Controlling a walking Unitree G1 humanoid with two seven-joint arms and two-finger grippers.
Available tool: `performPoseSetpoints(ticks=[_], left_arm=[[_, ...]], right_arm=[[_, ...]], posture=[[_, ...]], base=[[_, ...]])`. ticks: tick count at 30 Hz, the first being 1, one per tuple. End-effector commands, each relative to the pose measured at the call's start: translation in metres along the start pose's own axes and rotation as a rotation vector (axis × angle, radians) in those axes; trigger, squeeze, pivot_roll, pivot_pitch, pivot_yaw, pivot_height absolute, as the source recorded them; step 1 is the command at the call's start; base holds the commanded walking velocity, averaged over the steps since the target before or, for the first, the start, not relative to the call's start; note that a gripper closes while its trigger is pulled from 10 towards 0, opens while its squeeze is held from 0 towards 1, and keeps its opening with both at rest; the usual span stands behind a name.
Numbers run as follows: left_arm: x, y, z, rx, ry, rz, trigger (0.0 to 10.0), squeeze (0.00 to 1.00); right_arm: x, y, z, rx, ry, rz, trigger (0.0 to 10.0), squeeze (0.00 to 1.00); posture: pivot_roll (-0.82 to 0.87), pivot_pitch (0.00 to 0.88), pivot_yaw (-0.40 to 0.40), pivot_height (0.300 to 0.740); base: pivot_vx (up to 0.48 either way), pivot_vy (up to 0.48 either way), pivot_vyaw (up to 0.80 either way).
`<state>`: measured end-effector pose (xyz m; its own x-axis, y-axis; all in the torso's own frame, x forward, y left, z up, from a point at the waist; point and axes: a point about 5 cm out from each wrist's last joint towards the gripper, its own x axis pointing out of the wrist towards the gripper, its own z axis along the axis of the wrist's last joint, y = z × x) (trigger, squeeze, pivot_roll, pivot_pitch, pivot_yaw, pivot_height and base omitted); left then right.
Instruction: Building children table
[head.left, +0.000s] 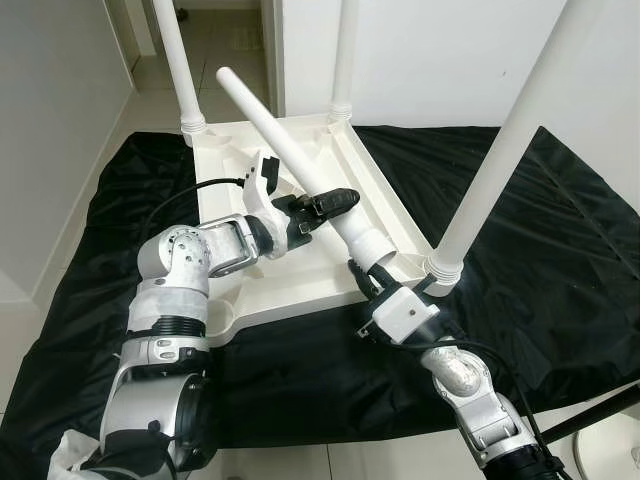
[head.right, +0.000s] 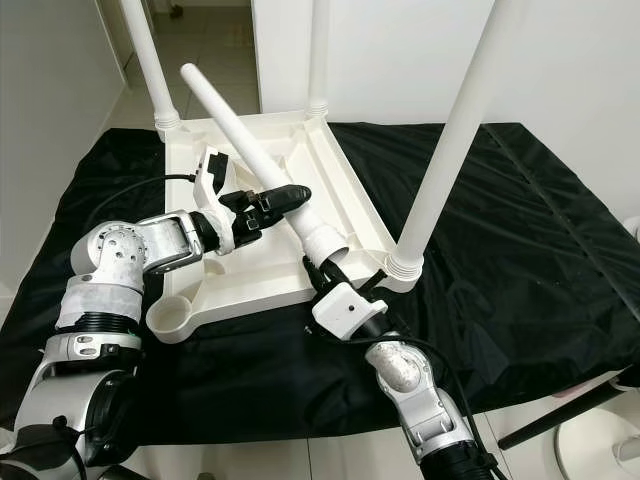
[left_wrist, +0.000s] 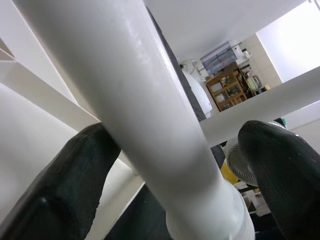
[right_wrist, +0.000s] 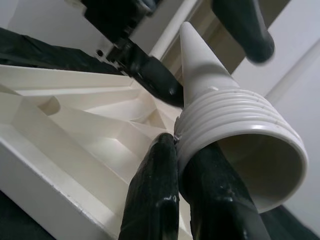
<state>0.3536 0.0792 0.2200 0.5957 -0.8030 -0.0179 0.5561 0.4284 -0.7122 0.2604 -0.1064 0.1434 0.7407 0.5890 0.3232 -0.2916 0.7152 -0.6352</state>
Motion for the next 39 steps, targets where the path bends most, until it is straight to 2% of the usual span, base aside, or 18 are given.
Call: performPoseSetpoints(ticks=[1, 7, 9, 15, 21, 23, 24, 36, 37, 39], left_arm=[[0.002, -0.002, 0.003, -0.010, 0.007, -0.002, 10.0, 0.00], [0.003, 0.003, 0.010, -0.042, -0.011, 0.035, 10.0, 0.00], [0.002, 0.005, 0.017, -0.064, -0.029, 0.048, 10.0, 0.00], [-0.001, 0.007, 0.026, -0.099, -0.059, 0.060, 10.0, 0.00], [-0.002, 0.013, 0.038, -0.112, -0.086, 0.103, 10.0, 0.00], [-0.002, 0.013, 0.039, -0.114, -0.089, 0.100, 10.0, 0.00], [-0.001, 0.012, 0.041, -0.118, -0.089, 0.096, 10.0, 0.00], [-0.004, 0.012, 0.051, -0.157, -0.139, 0.080, 10.0, 0.00], [-0.005, 0.012, 0.054, -0.176, -0.166, 0.063, 0.0, 0.00], [-0.006, 0.012, 0.055, -0.185, -0.179, 0.060, 0.0, 0.00]], right_arm=[[0.000, 0.001, 0.006, -0.030, -0.042, -0.008, 10.0, 0.00], [-0.009, 0.006, 0.008, -0.114, -0.063, -0.013, 10.0, 0.00], [-0.018, 0.007, 0.007, -0.160, -0.063, -0.031, 10.0, 0.00], [-0.028, 0.006, 0.005, -0.205, -0.049, -0.062, 10.0, 0.00], [-0.047, 0.001, 0.005, -0.362, -0.083, -0.047, 10.0, 0.00], [-0.048, 0.000, 0.006, -0.378, -0.090, -0.037, 10.0, 0.00], [-0.050, 0.003, 0.006, -0.426, -0.109, 0.005, 10.0, 0.00], [-0.061, 0.008, 0.000, -0.488, -0.131, 0.079, 10.0, 0.00], [-0.062, 0.008, -0.002, -0.506, -0.136, 0.086, 10.0, 0.00], [-0.062, 0.007, -0.003, -0.511, -0.137, 0.087, 10.0, 0.00]], posture=[[-0.05, 0.000, 0.019, 0.740], [-0.05, 0.000, 0.020, 0.740], [-0.05, 0.000, 0.019, 0.740], [-0.06, 0.011, 0.025, 0.740], [-0.07, 0.019, 0.034, 0.740], [-0.07, 0.019, 0.034, 0.740], [-0.07, 0.024, 0.038, 0.740], [-0.06, 0.029, 0.033, 0.740], [-0.06, 0.029, 0.034, 0.740], [-0.06, 0.031, 0.033, 0.740]], base=[[0.000, 0.000, 0.00], [0.000, 0.000, 0.00], [0.000, 0.000, 0.00], [0.000, 0.000, 0.00], [0.000, 0.000, 0.00], [0.000, 0.000, 0.00], [0.000, 0.000, 0.00], [0.000, 0.000, 0.00], [0.000, 0.000, 0.00], [0.000, 0.000, 0.00]])
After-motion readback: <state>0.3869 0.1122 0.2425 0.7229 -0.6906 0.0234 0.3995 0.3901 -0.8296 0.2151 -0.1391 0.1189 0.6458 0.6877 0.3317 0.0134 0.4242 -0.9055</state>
